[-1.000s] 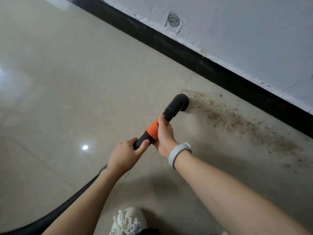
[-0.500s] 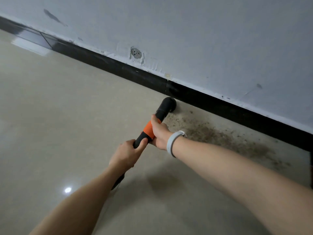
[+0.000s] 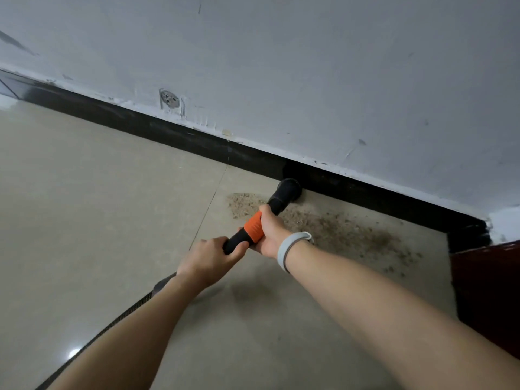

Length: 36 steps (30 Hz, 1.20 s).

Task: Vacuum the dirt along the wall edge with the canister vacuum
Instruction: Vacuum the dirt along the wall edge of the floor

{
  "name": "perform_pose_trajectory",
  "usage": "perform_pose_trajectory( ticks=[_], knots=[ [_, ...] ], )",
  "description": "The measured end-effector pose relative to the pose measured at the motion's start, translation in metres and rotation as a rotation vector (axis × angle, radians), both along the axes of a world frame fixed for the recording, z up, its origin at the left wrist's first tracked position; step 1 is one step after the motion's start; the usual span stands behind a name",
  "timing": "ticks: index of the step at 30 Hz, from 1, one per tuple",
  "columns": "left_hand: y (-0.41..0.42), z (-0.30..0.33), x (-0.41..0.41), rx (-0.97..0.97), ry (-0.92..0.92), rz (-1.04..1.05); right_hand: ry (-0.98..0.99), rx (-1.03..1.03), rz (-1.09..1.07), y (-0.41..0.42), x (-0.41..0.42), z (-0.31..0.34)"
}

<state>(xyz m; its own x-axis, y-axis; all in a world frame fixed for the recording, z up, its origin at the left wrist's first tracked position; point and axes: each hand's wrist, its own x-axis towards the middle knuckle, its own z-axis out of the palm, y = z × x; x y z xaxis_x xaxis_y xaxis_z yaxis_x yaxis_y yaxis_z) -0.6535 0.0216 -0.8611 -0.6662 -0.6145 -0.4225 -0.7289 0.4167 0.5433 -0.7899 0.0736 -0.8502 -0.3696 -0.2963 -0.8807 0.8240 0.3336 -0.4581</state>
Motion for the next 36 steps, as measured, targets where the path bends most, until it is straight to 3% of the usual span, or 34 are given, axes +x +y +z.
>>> perform_pose_trajectory(
  ticks=[9,36],
  knots=[
    [0.027,0.001,-0.028,-0.092,-0.026,-0.135,-0.006,0.061,-0.089,0.036,-0.023,-0.003],
    [0.165,0.006,-0.169,-0.075,-0.064,-0.602,0.159,0.227,-0.436,0.214,-0.137,-0.008]
  ],
)
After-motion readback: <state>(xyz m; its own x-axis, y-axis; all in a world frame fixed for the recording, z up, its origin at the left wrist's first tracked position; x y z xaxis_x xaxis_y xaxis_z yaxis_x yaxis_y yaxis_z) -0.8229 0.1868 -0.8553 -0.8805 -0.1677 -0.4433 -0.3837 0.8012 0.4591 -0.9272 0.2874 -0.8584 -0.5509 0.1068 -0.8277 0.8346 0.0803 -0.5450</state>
